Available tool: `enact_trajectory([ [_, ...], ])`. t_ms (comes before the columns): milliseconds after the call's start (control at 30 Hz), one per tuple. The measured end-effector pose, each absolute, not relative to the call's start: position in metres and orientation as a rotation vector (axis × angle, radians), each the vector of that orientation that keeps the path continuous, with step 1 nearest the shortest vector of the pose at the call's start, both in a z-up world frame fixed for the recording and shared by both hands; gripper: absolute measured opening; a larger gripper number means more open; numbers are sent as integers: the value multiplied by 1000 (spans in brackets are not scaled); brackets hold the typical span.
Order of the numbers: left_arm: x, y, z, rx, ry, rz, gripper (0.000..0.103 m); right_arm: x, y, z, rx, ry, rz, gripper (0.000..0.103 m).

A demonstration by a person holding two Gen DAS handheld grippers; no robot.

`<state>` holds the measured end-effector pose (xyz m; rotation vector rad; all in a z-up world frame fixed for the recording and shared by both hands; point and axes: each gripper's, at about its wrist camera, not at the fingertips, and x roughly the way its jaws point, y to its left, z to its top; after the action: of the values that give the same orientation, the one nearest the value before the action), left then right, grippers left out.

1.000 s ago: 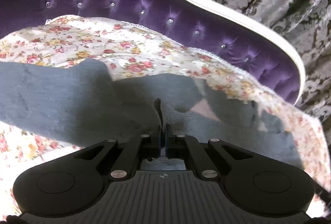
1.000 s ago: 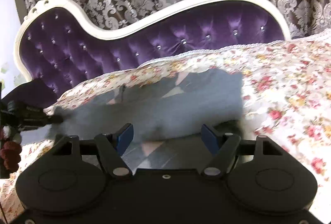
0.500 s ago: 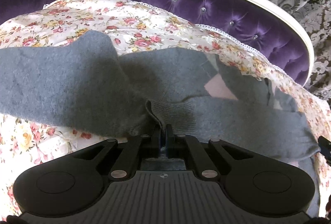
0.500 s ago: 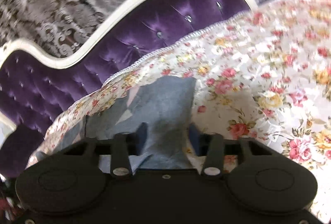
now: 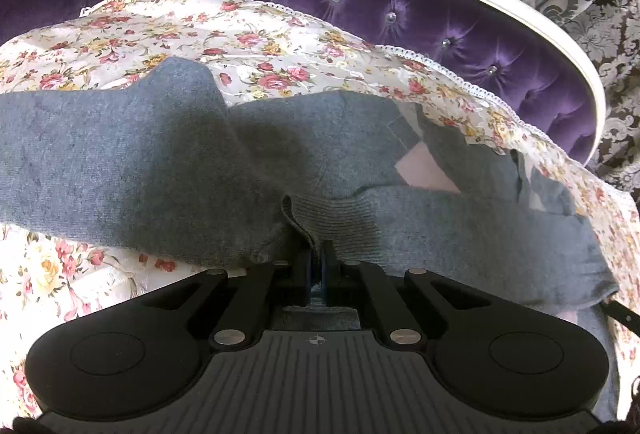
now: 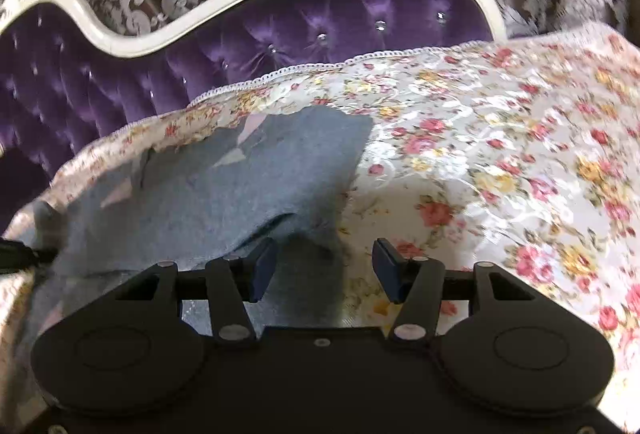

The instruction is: Fold small clothes

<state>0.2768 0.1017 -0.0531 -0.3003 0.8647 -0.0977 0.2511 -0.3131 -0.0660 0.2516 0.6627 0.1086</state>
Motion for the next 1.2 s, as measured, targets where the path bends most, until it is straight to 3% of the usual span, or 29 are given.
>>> enact_trajectory([
  [300,274,99,-53,-259,852,-112,6,268,-331,-85,189,648,-94,62],
  [367,274,97,-52,-247,848,-125,16,261,-337,-83,186,645,-89,63],
  [433,273,95,-51,-266,844,-173,44,254,-336,-79,154,642,-87,66],
  [533,268,92,-50,-285,840,-212,63,246,-338,-70,155,633,-81,67],
  [633,261,85,-51,-247,828,-207,66,241,-337,-55,179,574,-89,78],
  [767,254,76,-57,-184,794,-189,69,260,-333,-44,197,545,-49,85],
  [900,250,62,-62,-75,779,-188,79,301,-325,-49,179,583,-7,86],
  [967,247,55,-64,-25,769,-185,81,320,-324,-57,193,608,27,85],
  [1000,246,53,-66,-12,763,-185,83,325,-326,-61,214,616,42,79],
  [1033,245,52,-66,-10,758,-188,85,334,-328,-65,236,630,51,65],
  [1100,243,53,-68,-13,749,-193,86,345,-334,-71,285,643,73,57],
  [1200,242,54,-68,-15,742,-200,86,350,-344,-78,373,625,86,57],
])
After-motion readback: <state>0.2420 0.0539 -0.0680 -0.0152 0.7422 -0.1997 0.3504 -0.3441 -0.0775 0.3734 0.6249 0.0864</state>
